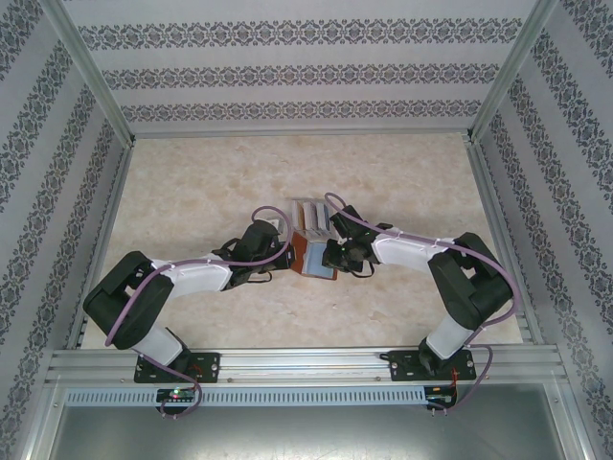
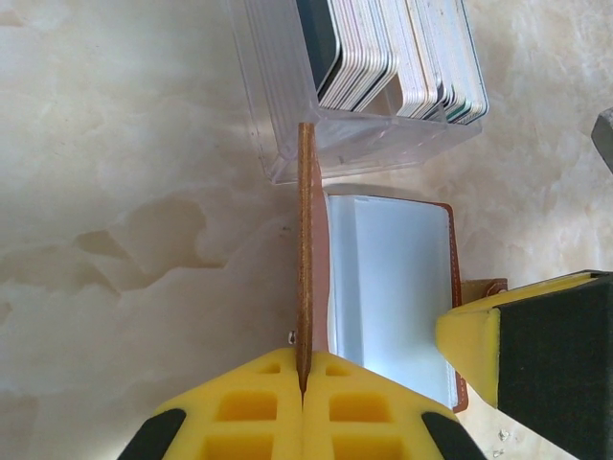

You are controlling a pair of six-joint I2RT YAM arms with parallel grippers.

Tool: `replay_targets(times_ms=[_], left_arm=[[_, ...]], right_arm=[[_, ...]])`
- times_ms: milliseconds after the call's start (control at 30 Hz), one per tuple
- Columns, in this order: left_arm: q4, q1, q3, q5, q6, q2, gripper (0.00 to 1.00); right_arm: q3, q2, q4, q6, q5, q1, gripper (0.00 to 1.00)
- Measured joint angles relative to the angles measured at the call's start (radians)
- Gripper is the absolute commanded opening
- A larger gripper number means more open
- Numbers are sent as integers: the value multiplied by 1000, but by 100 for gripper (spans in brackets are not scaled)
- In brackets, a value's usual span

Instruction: Put the credit cards into the card holder

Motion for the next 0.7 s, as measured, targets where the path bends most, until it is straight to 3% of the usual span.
replay_targets(times_ms=[500,700], left_arm=[[1,0,5,3,-7,14,0],[1,0,8,3,-7,20,0]], right_arm=[[-1,0,34,4,-3,0,15],[-6,0,55,10,-10,0,22]])
